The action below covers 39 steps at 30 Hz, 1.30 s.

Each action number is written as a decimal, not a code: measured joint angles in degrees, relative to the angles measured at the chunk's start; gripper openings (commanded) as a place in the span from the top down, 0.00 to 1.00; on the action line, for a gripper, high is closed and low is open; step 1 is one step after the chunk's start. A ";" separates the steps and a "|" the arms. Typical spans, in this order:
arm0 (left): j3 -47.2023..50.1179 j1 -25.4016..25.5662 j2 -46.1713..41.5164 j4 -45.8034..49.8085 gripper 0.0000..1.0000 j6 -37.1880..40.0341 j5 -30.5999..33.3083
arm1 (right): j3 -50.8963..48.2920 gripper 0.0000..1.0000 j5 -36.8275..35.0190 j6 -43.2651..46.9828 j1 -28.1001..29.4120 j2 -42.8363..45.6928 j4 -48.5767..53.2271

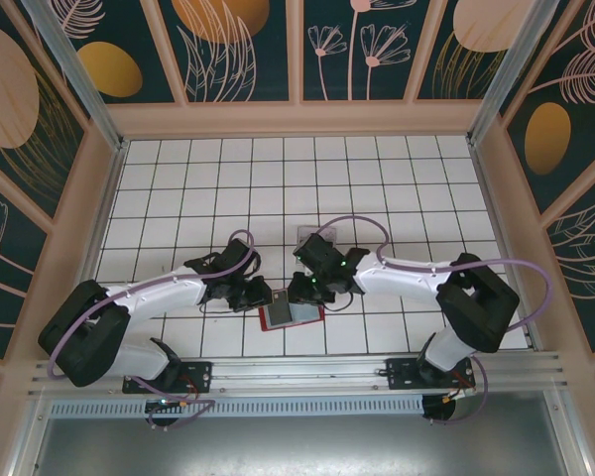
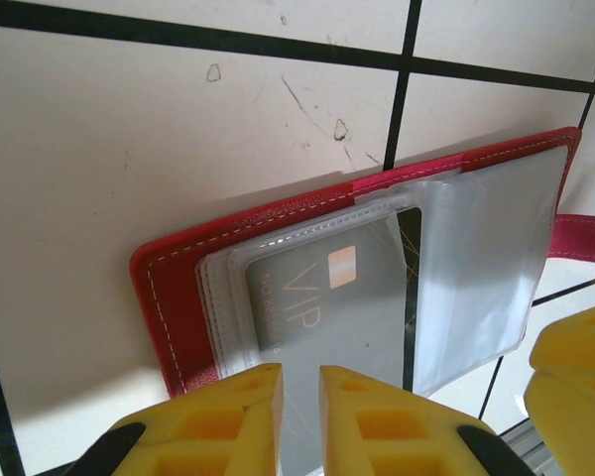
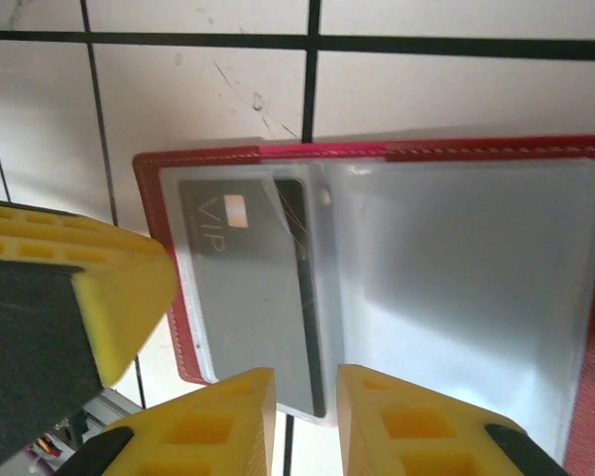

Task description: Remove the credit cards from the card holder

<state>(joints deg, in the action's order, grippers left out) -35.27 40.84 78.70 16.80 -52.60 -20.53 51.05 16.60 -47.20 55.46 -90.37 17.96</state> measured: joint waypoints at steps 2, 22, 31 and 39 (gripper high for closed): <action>0.00 0.00 0.20 -0.24 0.81 0.00 -0.04 | 0.72 0.77 0.48 0.26 -0.15 -1.53 -0.42; 1.14 -0.02 3.78 -2.43 0.82 1.31 -1.14 | 1.31 0.83 4.46 0.81 -1.05 -7.61 -5.42; 1.16 -0.02 4.46 -3.30 0.81 1.53 -1.99 | 0.85 0.83 4.26 0.81 -1.11 -8.09 -5.75; 1.14 0.00 4.46 -3.34 0.80 1.90 -2.01 | 0.63 0.82 3.58 0.85 -1.16 -8.09 -5.60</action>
<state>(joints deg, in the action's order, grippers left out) -34.13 40.84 83.15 13.45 -50.70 -22.55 51.68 20.18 -46.35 54.30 -98.45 12.36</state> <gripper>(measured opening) 0.195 0.179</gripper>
